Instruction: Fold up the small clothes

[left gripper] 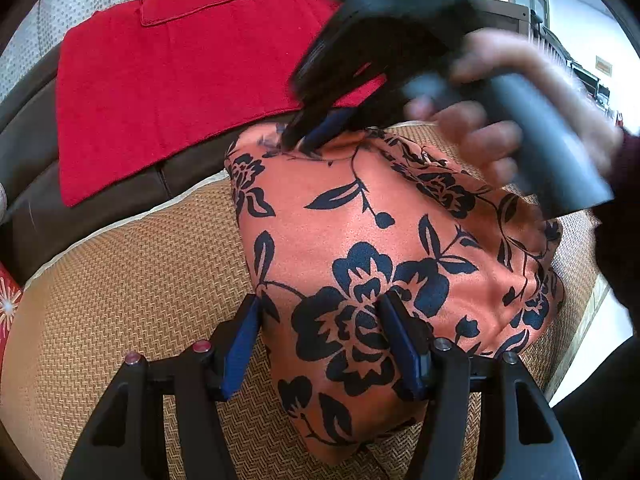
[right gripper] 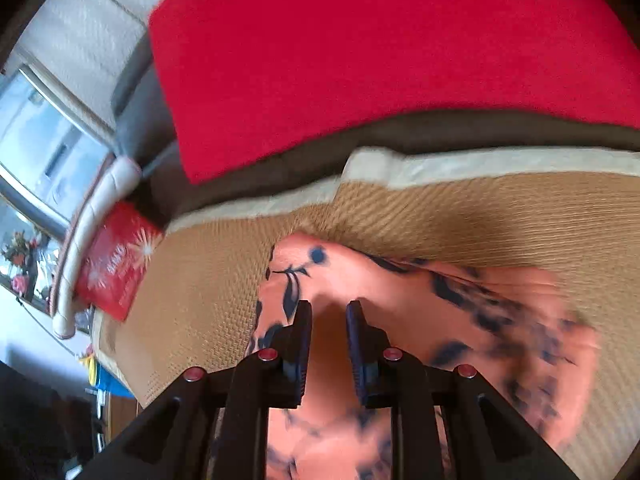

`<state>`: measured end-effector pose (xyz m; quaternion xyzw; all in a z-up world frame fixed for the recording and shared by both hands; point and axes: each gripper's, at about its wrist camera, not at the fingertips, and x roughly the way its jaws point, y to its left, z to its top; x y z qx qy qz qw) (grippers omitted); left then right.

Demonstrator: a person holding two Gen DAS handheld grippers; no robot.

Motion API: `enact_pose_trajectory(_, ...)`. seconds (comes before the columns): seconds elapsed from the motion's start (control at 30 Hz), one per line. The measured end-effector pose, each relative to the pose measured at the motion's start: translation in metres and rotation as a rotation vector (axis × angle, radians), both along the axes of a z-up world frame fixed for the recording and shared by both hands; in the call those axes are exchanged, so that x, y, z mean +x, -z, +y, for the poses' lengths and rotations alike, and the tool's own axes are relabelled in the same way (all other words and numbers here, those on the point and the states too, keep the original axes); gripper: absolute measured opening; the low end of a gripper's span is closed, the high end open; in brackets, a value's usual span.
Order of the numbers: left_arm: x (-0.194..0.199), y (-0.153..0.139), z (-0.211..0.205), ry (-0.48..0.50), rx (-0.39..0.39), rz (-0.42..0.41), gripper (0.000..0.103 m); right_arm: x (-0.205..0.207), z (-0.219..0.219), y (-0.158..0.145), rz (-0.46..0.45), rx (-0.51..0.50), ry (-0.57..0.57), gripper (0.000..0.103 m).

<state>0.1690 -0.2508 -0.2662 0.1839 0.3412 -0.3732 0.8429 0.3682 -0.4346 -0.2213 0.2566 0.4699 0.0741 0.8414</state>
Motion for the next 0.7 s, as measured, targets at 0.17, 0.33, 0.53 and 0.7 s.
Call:
enact_pose_trajectory(0.17, 0.006, 0.002, 0.003, 0.002, -0.012, 0.034, 0.063, 0.022, 0.010, 0.043, 0.102, 0.040, -0.016, 0.020)
enact_pose_trajectory(0.33, 0.006, 0.003, 0.004, 0.003, -0.007, 0.029, 0.063, -0.020, 0.002, 0.018, 0.050, 0.046, 0.027, 0.022)
enact_pose_trajectory(0.53, 0.006, 0.005, 0.007, -0.014, -0.018, 0.051, 0.065, -0.085, 0.011, -0.022, 0.006, -0.105, 0.052, 0.021)
enact_pose_trajectory(0.7, 0.009, 0.010, 0.009, -0.010, -0.019, 0.083, 0.066, -0.135, 0.018, 0.011, 0.125, -0.242, 0.095, 0.020)
